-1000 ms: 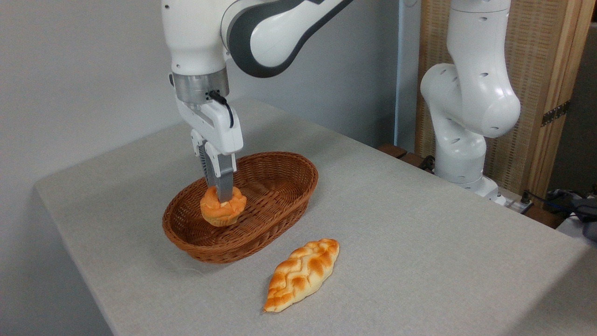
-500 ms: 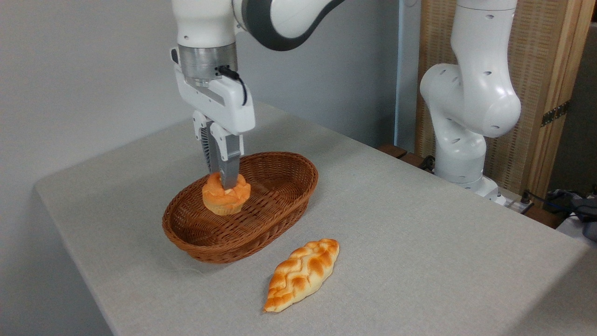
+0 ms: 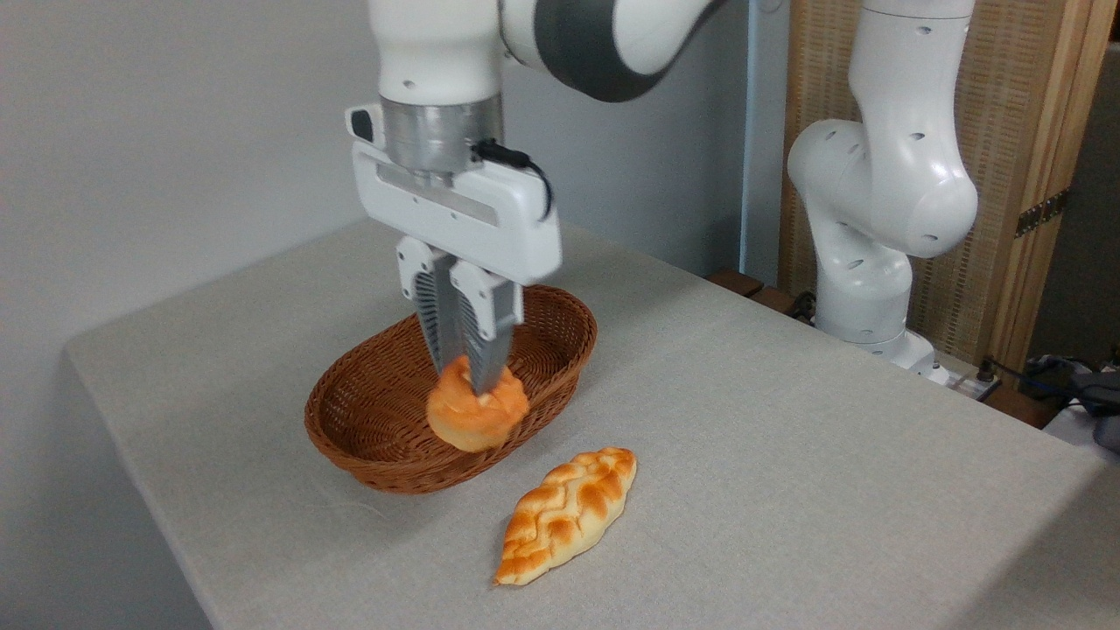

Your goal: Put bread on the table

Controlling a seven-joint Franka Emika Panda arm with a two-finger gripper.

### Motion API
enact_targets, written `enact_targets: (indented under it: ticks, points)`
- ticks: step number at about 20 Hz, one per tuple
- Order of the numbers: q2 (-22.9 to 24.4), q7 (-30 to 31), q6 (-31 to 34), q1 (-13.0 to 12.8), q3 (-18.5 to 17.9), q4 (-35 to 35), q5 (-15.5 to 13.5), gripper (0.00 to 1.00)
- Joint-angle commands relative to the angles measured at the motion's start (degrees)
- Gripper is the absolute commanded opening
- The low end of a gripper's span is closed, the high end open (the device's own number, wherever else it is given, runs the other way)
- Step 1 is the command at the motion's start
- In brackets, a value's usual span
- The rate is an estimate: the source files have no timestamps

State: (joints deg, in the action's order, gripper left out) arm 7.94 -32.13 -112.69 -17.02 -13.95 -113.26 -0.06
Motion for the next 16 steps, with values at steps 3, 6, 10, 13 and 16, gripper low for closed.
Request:
enact_targets:
  ticks: [3,6,10,13,16]
  points:
    - [0.2,-2.7,2.0,-0.5,-7.5,0.1,0.0,0.52]
    - [-0.6,-5.0,4.0,-0.5,-9.6,-0.1,1.4,0.77]
    - [-2.0,-7.7,4.6,-0.6,-11.6,-0.2,2.7,1.0]
    - [-3.0,-8.4,4.6,-0.5,-11.8,-0.2,2.7,1.0]
    - [-3.8,-8.8,4.6,-0.7,-11.7,-0.2,2.6,1.0]
